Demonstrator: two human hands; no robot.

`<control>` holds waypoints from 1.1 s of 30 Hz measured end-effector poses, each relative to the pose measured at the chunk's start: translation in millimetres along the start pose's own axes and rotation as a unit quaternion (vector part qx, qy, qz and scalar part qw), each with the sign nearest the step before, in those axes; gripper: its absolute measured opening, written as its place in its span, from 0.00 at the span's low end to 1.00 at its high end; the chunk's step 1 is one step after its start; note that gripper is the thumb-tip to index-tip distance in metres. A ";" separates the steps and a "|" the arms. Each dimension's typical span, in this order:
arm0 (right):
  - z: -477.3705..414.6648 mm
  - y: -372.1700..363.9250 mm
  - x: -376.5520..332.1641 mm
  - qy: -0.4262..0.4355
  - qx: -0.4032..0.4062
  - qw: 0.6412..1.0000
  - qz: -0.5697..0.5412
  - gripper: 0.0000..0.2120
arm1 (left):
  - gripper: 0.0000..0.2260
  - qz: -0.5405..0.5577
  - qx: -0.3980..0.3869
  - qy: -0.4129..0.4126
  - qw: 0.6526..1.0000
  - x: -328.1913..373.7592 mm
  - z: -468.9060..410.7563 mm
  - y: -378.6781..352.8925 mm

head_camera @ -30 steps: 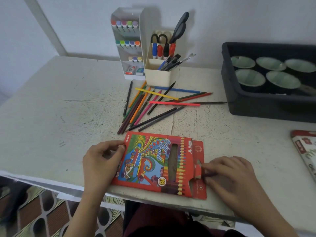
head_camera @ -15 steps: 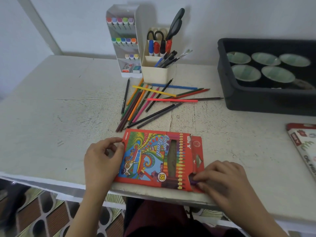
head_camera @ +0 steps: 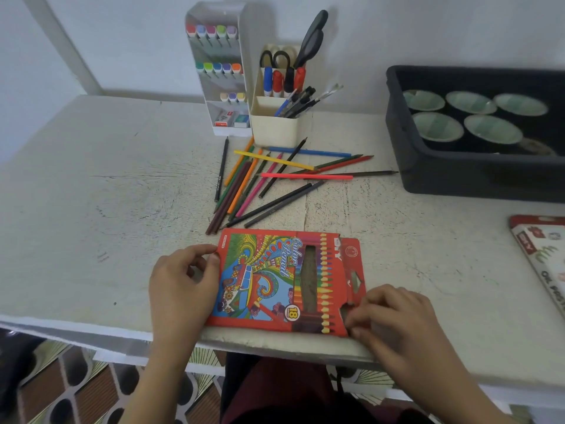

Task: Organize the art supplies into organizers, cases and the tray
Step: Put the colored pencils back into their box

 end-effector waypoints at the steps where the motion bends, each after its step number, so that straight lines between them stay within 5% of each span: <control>1: -0.8 -0.7 -0.3 0.000 0.000 1.000 -0.003 0.04 | 0.04 0.000 0.002 0.002 1.000 -0.3 -0.1 0.0; 11: -41.0 26.7 3.3 -0.011 -0.048 0.993 -0.106 0.11 | 0.05 0.011 0.009 0.013 1.000 -4.4 -1.2 2.5; 14: -80.0 37.1 16.6 -0.023 -0.013 0.999 -0.019 0.07 | 0.05 0.010 0.005 0.015 1.000 -5.4 -1.9 2.0; 21: -166.5 44.2 27.2 -0.048 0.038 0.978 0.199 0.20 | 0.04 0.022 0.011 0.019 1.000 -10.1 -2.5 4.6; 25: -185.8 38.7 17.8 -0.015 0.045 0.963 0.265 0.15 | 0.04 0.024 0.010 0.028 0.999 -13.3 -4.9 4.6; 29: -181.9 43.8 14.1 -0.012 0.079 0.963 0.258 0.08 | 0.03 0.024 0.009 0.025 0.999 -12.1 -5.3 4.8; 33: -166.4 44.0 25.3 -0.062 0.021 0.987 0.145 0.09 | 0.04 0.022 0.013 0.022 0.999 -12.3 -5.1 4.9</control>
Point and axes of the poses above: each hand's wrist, its own z-axis away from the middle knuckle, its own y-axis out of the back of the hand, x = y × z, the point moved 10 cm from there along -z, towards the middle knuckle, and after that the axes turned 10 degrees about -x, right-handed, at the moved point
